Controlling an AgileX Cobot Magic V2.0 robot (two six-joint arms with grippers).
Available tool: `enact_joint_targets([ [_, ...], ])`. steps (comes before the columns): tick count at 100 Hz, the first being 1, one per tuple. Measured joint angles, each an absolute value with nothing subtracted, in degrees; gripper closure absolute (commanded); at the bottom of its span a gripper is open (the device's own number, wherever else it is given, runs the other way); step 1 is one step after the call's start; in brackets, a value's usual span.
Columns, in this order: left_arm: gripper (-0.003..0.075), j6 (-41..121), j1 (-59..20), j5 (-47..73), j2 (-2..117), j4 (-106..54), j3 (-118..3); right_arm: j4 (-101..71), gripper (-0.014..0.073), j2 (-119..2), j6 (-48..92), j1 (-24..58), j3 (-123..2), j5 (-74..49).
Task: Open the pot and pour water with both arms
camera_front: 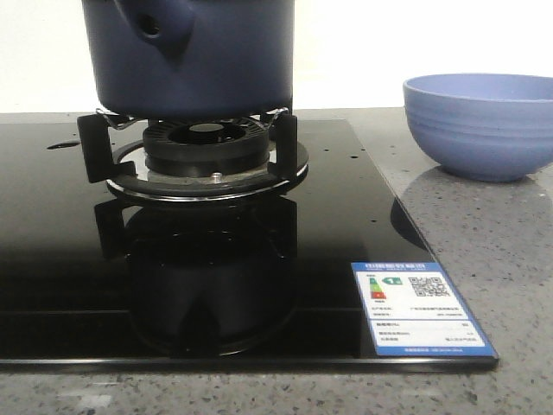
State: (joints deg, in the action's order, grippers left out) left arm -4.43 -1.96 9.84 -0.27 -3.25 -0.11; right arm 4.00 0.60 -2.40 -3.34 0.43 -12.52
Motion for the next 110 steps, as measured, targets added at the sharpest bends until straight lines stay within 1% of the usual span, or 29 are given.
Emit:
enact_joint_targets([
  [110, 0.0741, -4.4, -2.0, 9.6, -0.3, -0.9, -0.1, 4.8, 0.0655, 0.6, -2.4, -3.3, 0.4, -11.8],
])
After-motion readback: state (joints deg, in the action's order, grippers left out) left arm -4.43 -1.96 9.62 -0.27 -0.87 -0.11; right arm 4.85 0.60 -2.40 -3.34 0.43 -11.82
